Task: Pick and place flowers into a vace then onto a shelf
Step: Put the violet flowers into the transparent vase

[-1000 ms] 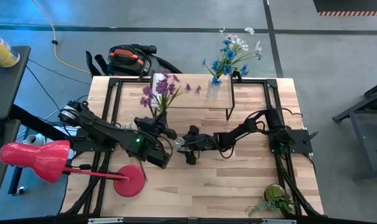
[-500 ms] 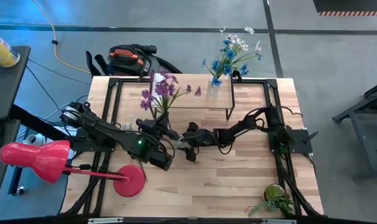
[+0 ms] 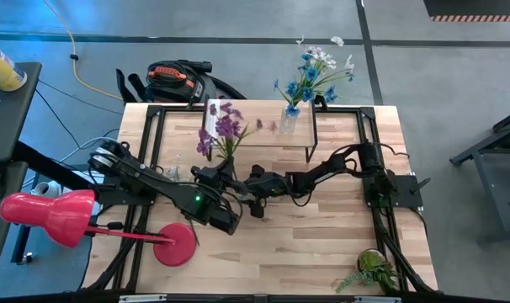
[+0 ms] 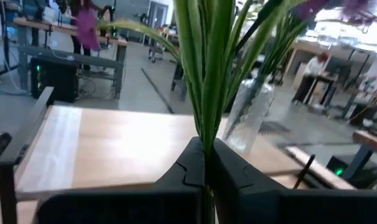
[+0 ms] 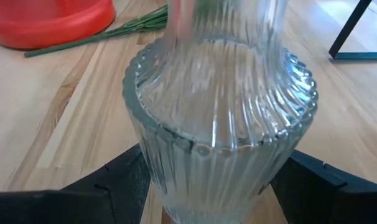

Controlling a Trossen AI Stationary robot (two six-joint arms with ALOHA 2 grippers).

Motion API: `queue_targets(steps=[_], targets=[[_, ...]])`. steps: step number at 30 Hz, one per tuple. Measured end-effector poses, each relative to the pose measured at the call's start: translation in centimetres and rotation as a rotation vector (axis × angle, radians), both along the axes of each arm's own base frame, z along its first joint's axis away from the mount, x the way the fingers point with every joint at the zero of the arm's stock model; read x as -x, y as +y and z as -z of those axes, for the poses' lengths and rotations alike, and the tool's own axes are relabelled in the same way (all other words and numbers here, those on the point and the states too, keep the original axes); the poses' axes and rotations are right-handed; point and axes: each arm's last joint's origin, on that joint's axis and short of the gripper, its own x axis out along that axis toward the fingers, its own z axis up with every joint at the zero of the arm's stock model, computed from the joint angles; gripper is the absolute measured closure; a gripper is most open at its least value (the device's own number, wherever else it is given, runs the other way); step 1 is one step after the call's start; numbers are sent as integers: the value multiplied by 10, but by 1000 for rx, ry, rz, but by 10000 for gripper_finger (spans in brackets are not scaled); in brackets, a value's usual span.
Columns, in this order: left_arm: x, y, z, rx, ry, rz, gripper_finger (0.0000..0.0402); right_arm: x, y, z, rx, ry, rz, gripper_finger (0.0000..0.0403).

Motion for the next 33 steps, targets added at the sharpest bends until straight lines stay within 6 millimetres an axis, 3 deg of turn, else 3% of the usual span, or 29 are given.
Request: queue_targets(steps=[18, 33], targets=[[-16, -12, 35, 50, 138, 38, 344, 1, 0, 2, 17, 26, -34, 122], [2, -46, 50, 290, 375, 207, 314, 3, -7, 6, 65, 61, -43, 113]])
